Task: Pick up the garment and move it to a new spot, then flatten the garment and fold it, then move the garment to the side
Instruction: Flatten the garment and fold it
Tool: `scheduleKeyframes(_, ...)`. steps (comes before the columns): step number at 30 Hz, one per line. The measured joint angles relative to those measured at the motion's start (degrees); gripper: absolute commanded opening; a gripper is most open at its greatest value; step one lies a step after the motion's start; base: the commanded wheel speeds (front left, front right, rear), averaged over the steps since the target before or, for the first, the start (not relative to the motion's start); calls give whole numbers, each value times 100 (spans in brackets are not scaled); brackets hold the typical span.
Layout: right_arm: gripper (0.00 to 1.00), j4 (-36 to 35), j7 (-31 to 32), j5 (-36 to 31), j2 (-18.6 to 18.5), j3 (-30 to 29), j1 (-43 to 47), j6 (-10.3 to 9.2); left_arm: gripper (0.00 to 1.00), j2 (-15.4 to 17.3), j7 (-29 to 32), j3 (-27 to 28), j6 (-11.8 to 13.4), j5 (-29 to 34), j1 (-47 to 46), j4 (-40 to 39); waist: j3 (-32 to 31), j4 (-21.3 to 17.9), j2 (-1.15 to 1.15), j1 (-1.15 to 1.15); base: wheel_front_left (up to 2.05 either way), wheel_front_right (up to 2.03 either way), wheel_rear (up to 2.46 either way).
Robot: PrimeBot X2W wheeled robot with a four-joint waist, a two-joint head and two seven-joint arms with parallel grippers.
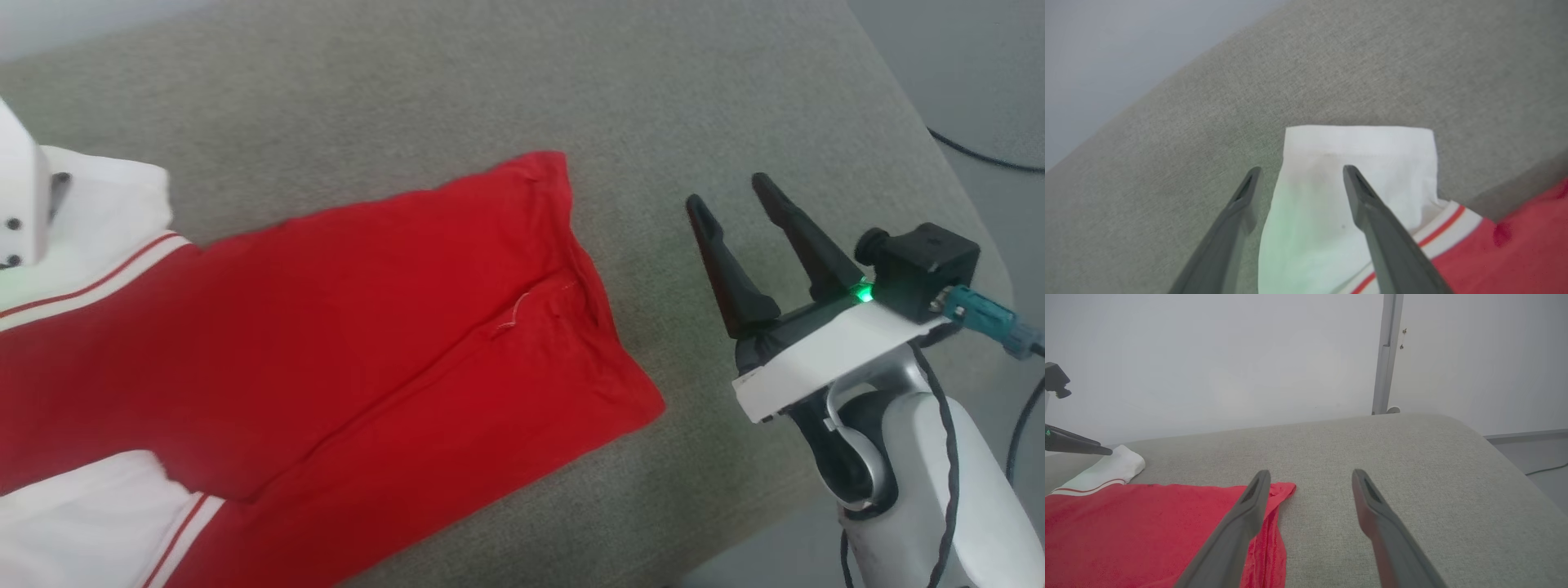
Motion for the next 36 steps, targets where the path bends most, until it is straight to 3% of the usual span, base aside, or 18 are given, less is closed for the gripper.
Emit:
scheduleKeyframes(10,100,181,80,360,-168,278,-277,1,100,-299,240,-42,-144,27,-524,1237,421,-202,0,0,0,0,0)
scheduleKeyframes(11,100,209,155,407,-191,323,-313,0,62,-367,324,-37,-140,-4,-563,1345,446,-192,0,0,0,0,0)
scheduleKeyframes(12,100,245,232,457,-212,366,-349,1,0,-436,409,-32,-131,-65,-600,1422,464,-174,0,0,0,0,0)
scheduleKeyframes(16,100,458,673,725,-252,494,-597,0,0,-686,528,-38,-55,-149,-814,1640,537,-76,0,0,0,0,0)
scheduleKeyframes(26,100,1597,2119,909,-339,779,-2030,1,0,-1346,381,-216,-275,15,-1364,2076,717,367,1,0,0,0,0)
scheduleKeyframes(36,100,3111,3682,927,-278,1450,-3372,0,0,-1939,35,-302,-575,57,-1763,2659,845,794,0,0,0,0,0)
